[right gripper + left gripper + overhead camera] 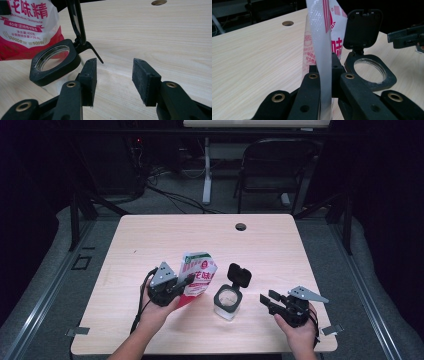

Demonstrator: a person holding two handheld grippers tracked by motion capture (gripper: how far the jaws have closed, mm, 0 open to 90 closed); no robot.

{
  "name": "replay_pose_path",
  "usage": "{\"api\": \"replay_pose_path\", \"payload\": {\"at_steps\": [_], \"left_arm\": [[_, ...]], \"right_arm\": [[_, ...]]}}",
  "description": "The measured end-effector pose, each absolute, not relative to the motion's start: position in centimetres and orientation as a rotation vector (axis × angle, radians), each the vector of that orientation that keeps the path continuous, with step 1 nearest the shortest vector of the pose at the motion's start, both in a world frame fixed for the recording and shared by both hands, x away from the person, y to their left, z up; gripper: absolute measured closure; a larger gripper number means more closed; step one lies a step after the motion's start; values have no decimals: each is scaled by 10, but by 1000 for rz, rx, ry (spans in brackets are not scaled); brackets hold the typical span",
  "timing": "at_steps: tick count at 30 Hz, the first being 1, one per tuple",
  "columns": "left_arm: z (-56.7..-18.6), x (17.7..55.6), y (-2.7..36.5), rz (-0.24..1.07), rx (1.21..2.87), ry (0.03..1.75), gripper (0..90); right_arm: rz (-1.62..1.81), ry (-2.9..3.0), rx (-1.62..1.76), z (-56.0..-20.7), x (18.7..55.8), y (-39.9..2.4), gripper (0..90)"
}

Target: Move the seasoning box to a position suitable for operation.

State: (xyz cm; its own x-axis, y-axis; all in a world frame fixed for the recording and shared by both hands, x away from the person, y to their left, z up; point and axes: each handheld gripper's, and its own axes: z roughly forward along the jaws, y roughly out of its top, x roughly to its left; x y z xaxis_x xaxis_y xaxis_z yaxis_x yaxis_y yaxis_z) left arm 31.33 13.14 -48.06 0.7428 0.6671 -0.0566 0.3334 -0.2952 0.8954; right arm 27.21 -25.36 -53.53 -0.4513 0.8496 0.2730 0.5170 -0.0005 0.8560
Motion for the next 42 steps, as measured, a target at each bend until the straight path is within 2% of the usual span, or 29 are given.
{"api": "replay_pose_path", "payload": {"at_steps": [12,17,30,42], "left_arm": [[-507,299,165,319,1922,841,900],[-523,299,175,239,1865,895,895],[-525,296,177,252,1863,897,862],[-529,294,178,255,1854,896,855]], "right_arm": [[1438,1972,1363,-526,270,-249,539],[1467,1969,1322,-515,267,-245,540],[1486,2094,1171,-481,272,-215,543],[1509,2222,1048,-482,280,-166,516]]}}
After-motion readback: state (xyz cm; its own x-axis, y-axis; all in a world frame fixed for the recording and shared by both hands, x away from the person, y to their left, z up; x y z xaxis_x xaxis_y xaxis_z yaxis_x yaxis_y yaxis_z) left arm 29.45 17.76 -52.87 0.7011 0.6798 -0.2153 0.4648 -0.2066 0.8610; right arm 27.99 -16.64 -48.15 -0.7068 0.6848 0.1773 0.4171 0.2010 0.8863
